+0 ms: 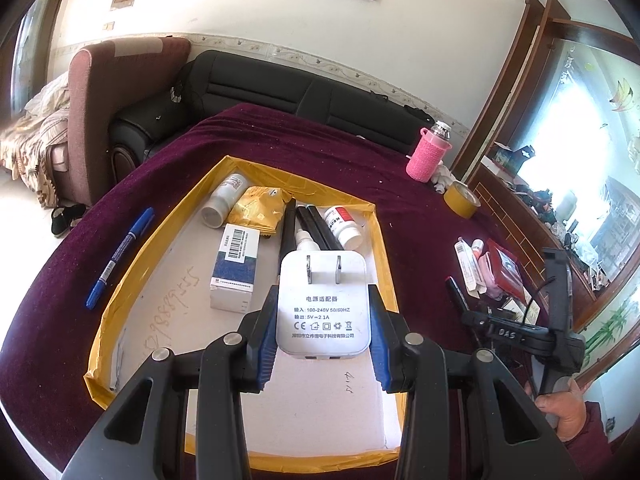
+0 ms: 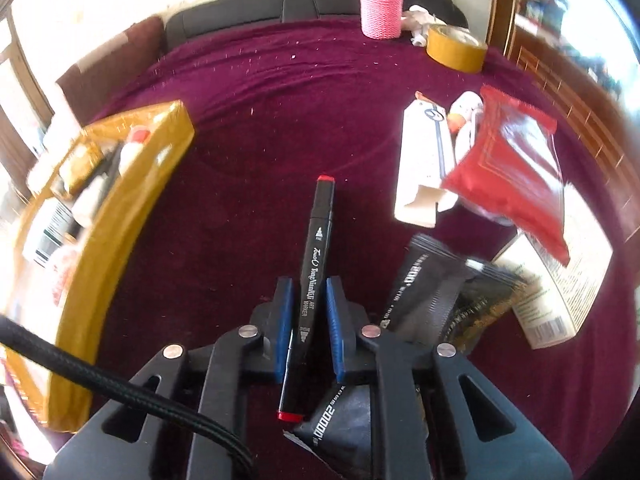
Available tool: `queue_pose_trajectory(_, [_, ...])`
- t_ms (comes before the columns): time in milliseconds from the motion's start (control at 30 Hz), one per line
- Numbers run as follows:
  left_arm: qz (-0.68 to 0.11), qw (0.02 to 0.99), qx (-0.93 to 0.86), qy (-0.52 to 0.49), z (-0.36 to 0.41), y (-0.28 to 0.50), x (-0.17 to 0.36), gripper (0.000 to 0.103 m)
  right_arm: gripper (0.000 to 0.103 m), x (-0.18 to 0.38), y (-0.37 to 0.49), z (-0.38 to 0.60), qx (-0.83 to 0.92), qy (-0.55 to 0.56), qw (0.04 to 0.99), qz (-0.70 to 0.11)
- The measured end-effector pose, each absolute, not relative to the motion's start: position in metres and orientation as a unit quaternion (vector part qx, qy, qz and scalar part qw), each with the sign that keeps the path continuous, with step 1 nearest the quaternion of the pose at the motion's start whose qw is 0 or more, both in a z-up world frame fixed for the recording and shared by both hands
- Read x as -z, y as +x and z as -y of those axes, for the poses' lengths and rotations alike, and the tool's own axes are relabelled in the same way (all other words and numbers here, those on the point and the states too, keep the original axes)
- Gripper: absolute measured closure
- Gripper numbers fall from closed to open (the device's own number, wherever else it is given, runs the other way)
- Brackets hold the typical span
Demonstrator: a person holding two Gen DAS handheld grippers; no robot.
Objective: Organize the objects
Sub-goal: 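Carry the adapter over the tray while the right gripper grasps the red-capped black marker, then lower the adapter and marker into the tray and open both grippers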
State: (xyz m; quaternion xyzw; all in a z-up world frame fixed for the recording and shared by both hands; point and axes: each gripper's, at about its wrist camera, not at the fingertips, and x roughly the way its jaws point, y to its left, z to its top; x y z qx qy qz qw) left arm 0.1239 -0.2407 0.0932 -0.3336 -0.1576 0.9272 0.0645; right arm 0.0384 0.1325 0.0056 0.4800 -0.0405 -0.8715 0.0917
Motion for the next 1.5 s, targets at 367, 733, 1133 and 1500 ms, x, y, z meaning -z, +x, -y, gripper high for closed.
queue_pose_trajectory(367, [0.161, 0.034, -0.924, -0.345, 0.252, 0.123, -0.088, 0.069, 0.091, -0.013, 0.047, -0.129, 0.866, 0.475, 0.133, 0.082])
queue_pose_trajectory(733, [0.151, 0.048, -0.924, -0.348, 0.242, 0.124, -0.091, 0.069, 0.087, 0.005, 0.029, -0.097, 0.879, 0.467, 0.083, -0.048])
queue_pose_trajectory(1133, [0.131, 0.003, -0.928, -0.348, 0.270, 0.120, -0.089, 0.069, 0.091, -0.013, 0.032, -0.134, 0.832, 0.478, 0.221, 0.175])
queue_pose_trajectory(1500, [0.063, -0.034, -0.920, -0.385, 0.277, 0.094, -0.073, 0.069, 0.090, -0.083, 0.053, -0.088, 0.833, 0.421, 0.317, 0.168])
